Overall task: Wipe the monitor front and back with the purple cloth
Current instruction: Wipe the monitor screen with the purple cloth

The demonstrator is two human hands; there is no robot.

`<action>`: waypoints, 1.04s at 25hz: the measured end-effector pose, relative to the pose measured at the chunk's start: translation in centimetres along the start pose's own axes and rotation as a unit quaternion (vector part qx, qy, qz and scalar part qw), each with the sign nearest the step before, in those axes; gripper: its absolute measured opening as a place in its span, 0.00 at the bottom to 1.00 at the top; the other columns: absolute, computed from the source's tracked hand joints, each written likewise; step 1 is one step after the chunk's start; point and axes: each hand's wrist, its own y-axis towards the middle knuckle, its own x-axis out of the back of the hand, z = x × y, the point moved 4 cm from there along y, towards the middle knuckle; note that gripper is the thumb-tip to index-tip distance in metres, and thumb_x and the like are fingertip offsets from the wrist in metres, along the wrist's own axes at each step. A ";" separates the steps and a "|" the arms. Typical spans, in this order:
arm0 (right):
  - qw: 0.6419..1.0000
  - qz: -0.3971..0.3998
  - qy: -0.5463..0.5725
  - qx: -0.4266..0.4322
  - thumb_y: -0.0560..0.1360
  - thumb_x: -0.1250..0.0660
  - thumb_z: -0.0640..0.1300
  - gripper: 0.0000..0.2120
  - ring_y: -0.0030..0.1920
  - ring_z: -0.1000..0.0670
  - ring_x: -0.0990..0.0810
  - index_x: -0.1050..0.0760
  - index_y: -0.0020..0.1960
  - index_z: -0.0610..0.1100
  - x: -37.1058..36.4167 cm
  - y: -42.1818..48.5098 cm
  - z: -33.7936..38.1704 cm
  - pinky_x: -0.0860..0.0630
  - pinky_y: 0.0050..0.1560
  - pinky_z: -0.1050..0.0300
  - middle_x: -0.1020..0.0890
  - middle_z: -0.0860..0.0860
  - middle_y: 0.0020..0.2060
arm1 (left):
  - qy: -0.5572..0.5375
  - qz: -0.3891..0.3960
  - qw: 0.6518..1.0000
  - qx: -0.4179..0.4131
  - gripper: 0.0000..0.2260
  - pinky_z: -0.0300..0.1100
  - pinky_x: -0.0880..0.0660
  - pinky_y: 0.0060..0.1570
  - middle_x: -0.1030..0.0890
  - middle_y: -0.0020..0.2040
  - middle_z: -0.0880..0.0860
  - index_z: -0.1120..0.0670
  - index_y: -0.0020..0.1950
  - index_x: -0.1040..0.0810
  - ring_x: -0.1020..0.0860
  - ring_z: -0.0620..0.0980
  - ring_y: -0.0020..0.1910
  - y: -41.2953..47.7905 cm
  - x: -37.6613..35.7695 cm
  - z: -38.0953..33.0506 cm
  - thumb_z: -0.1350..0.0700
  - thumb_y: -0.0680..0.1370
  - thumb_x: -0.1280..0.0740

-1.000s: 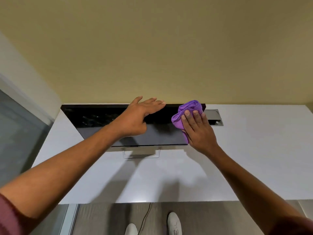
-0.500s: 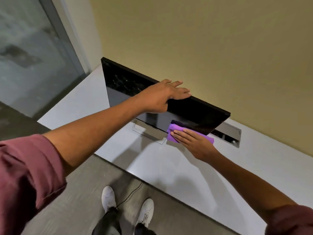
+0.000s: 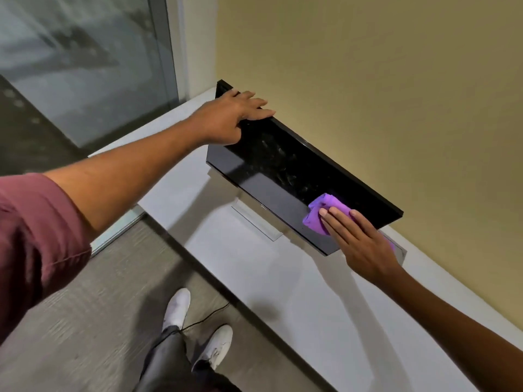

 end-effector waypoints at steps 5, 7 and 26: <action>0.998 -0.040 -0.006 -0.047 0.83 0.42 0.40 0.35 0.87 0.43 0.46 0.49 0.87 0.38 4.2 3.4 -3.2 0.39 0.84 0.41 0.47 0.45 0.87 | -0.044 -0.002 0.999 0.031 0.44 0.51 0.53 0.84 0.38 0.85 0.50 0.41 0.82 0.33 0.47 0.54 0.86 0.0 0.9 0.9 0.73 0.71 0.40; 0.999 -0.020 -0.009 -0.023 0.84 0.44 0.43 0.35 0.87 0.42 0.49 0.51 0.87 0.38 4.4 4.9 -3.2 0.43 0.85 0.40 0.50 0.43 0.87 | -0.059 -0.007 0.998 0.032 0.43 0.52 0.53 0.84 0.37 0.84 0.50 0.42 0.81 0.32 0.47 0.55 0.86 0.1 0.7 0.7 0.74 0.70 0.41; 0.999 -0.038 -0.014 0.029 0.82 0.39 0.36 0.35 0.87 0.42 0.46 0.45 0.87 0.41 3.7 4.0 -3.9 0.38 0.83 0.40 0.46 0.44 0.87 | -0.083 0.006 0.996 0.026 0.46 0.55 0.56 0.85 0.37 0.84 0.51 0.43 0.82 0.32 0.51 0.55 0.86 -0.2 0.8 1.1 0.75 0.68 0.43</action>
